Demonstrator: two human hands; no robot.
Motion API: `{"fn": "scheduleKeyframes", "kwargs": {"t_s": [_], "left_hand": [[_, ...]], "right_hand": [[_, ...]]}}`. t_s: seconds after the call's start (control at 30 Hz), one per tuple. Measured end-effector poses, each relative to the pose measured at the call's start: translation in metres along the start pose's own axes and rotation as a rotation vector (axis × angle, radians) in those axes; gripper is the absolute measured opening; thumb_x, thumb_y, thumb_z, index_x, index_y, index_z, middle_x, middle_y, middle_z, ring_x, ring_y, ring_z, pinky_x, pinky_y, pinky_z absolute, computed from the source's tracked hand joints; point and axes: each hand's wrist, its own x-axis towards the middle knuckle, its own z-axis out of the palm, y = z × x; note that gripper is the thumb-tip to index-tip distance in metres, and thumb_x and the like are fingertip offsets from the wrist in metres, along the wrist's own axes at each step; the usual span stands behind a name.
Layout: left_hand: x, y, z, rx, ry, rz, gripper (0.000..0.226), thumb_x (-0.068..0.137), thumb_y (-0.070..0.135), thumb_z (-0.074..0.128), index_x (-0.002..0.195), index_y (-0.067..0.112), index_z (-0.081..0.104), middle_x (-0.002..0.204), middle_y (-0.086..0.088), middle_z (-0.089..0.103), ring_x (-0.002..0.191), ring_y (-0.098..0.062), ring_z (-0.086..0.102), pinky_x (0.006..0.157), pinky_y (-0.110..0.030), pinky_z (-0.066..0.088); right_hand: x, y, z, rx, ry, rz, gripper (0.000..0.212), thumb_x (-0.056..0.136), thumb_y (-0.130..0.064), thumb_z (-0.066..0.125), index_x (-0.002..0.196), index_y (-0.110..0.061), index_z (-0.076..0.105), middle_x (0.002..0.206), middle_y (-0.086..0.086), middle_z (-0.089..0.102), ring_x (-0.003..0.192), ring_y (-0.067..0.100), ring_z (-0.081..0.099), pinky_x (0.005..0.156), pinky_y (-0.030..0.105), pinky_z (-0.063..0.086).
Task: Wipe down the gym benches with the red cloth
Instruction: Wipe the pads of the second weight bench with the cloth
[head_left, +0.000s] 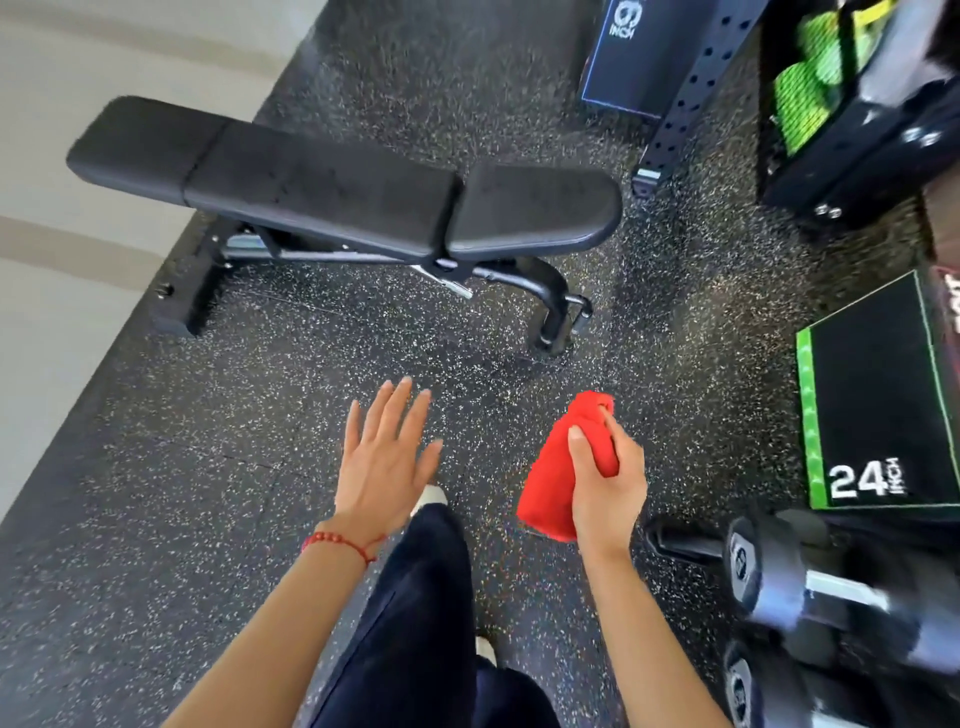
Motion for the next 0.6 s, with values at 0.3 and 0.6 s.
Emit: {"fn": "scheduleKeyframes", "kwargs": {"t_s": [0.3, 0.6], "left_hand": [[0.157, -0.032, -0.024, -0.051, -0.005, 0.025, 0.064, 0.094, 0.049, 0.014, 0.144, 0.012, 0.031, 0.151, -0.009, 0.024, 0.139, -0.024, 0.019, 0.111, -0.048, 0.007], [0.281, -0.017, -0.028, -0.065, -0.004, 0.056, 0.059, 0.096, 0.045, 0.024, 0.141, 0.008, 0.036, 0.147, -0.013, 0.034, 0.137, -0.029, 0.028, 0.109, -0.048, 0.014]], "right_hand": [[0.111, -0.061, 0.077, -0.006, 0.065, 0.05, 0.038, 0.084, -0.028, 0.063, 0.121, -0.031, 0.054, 0.115, -0.008, 0.049, 0.104, 0.009, 0.048, 0.094, 0.028, 0.035], [0.229, -0.098, 0.108, -0.01, 0.102, 0.066, 0.038, 0.084, -0.029, 0.063, 0.122, -0.03, 0.054, 0.116, -0.009, 0.05, 0.101, 0.006, 0.047, 0.092, 0.024, 0.033]]}}
